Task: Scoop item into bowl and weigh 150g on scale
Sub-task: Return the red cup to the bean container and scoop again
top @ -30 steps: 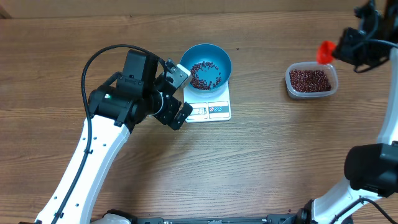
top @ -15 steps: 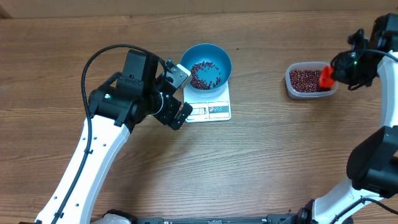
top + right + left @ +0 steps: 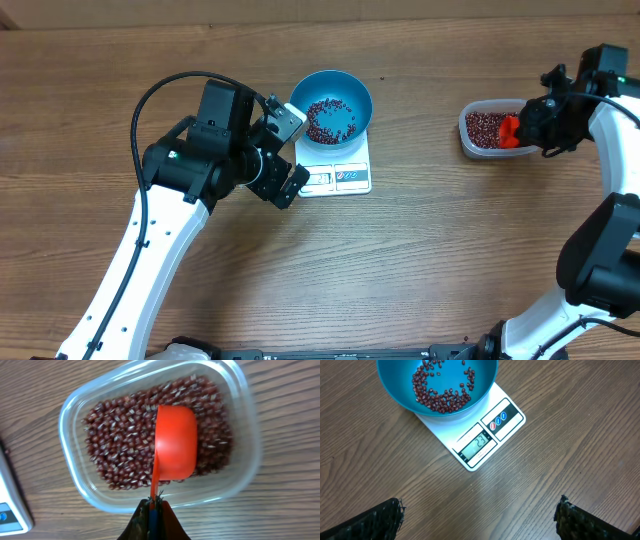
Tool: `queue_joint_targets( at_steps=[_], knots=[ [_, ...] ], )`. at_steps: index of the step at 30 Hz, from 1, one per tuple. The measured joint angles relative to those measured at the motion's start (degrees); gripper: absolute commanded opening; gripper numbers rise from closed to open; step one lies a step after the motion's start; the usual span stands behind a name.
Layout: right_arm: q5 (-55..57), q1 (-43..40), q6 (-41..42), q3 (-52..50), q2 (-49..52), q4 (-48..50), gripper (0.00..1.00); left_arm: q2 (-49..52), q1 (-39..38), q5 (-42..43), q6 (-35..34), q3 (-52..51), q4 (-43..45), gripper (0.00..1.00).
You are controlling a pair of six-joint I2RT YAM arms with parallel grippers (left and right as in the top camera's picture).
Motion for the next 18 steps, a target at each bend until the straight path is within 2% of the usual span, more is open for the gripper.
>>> queue_joint_targets(
  at_steps=[18],
  knots=[
    [-9.38,1.51,0.94,-0.76,0.00,0.31,0.04,0.00,0.00,0.00,0.00,0.00,0.00,1.00]
  ],
)
